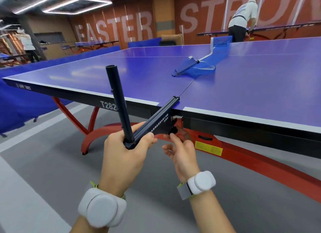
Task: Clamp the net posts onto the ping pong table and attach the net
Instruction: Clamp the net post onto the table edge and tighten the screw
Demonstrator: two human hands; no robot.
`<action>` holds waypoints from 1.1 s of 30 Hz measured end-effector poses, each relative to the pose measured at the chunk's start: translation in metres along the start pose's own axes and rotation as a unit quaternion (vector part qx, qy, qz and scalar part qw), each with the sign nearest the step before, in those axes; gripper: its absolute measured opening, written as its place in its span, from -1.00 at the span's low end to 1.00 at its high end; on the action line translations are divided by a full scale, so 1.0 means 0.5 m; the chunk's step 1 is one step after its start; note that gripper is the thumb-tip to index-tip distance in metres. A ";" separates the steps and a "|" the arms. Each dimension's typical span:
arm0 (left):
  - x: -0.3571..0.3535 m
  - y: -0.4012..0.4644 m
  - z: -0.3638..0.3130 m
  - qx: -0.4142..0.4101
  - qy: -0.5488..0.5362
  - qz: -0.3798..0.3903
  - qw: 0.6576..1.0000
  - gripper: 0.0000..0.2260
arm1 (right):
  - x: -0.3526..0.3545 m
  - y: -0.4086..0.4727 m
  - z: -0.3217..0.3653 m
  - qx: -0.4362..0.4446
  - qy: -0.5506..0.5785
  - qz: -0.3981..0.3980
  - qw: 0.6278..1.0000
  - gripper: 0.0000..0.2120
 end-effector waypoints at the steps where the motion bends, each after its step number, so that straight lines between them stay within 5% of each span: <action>1: -0.005 0.002 -0.002 -0.001 0.001 0.000 1.000 -0.79 | 0.004 0.003 -0.001 0.008 0.002 -0.003 1.000 -0.89; 7: -0.008 0.001 -0.005 -0.013 0.019 0.007 1.000 -0.79 | 0.020 0.026 -0.017 0.047 -0.007 -0.017 0.999 -0.80; 22: -0.027 -0.007 -0.028 -0.087 0.082 0.010 0.993 -0.88 | -0.007 0.030 -0.067 -0.035 0.180 0.010 0.983 -0.50; 29: -0.018 0.008 -0.011 -0.082 0.075 0.022 0.994 -0.86 | -0.017 0.027 -0.059 0.009 0.155 0.020 0.988 -0.94; 33: -0.019 0.006 -0.009 -0.083 0.078 0.026 0.993 -0.92 | -0.020 0.032 -0.067 -0.055 0.178 0.028 0.982 -0.77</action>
Point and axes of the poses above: each hand's wrist, its own y-axis towards the middle knuckle, its own x-axis out of the back of the hand, z = x × y, the point moved 4 cm from there along y, towards the middle knuckle
